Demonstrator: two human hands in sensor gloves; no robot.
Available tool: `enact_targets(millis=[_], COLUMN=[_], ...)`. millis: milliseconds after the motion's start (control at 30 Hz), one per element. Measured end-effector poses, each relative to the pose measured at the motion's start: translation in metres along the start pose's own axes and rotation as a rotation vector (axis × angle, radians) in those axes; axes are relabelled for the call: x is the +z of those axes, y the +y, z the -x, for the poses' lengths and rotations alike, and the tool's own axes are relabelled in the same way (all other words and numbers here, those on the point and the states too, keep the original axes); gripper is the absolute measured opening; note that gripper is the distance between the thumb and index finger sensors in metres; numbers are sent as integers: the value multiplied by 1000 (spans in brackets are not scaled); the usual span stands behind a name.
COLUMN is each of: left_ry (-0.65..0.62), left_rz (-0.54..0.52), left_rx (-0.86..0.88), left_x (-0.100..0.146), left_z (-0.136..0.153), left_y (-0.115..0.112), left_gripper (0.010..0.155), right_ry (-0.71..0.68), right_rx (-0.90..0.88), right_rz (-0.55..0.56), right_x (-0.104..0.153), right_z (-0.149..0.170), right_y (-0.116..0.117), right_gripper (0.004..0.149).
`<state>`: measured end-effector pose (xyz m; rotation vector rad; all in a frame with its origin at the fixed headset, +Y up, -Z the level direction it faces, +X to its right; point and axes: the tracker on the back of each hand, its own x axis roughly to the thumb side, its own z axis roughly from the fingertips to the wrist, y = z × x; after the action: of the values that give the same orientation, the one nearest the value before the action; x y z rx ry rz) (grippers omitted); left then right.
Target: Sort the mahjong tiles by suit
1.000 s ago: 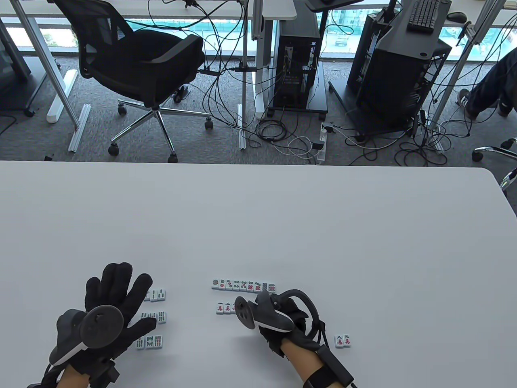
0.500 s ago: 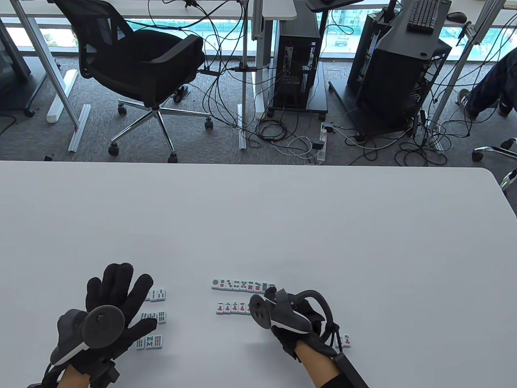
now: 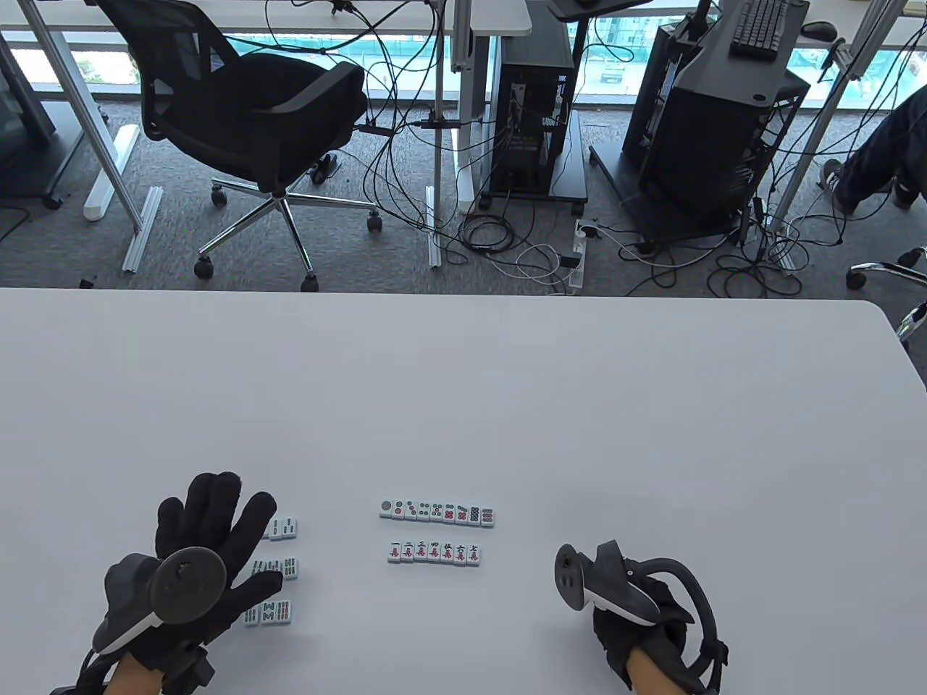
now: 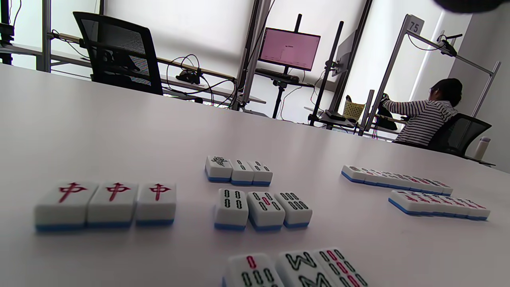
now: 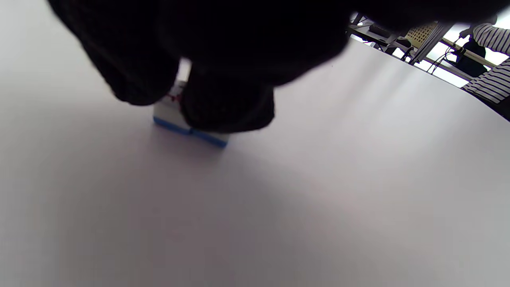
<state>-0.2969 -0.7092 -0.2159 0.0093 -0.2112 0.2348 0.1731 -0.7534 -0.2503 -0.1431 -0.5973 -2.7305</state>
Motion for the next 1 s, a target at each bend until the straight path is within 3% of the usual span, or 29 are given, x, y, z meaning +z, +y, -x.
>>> enact_targets(millis=[300, 600, 833, 1000], left_ry=[4, 3, 7, 10], left_rz=[25, 15, 16, 4], left_rx=[-9, 0, 2, 8], left_x=[-1, -1, -1, 0], left_z=[-2, -2, -1, 0], left_y=[-3, -1, -1, 1], left_gripper=[86, 86, 86, 86], right_ry=[-70, -122, -212, -259], right_rx=[117, -26, -124, -93], right_rz=[161, 188, 359, 371], right_x=[0, -9, -19, -36], right_z=[-9, -7, -47, -84], right_y=[11, 0, -36, -46], right_gripper=[59, 59, 59, 59])
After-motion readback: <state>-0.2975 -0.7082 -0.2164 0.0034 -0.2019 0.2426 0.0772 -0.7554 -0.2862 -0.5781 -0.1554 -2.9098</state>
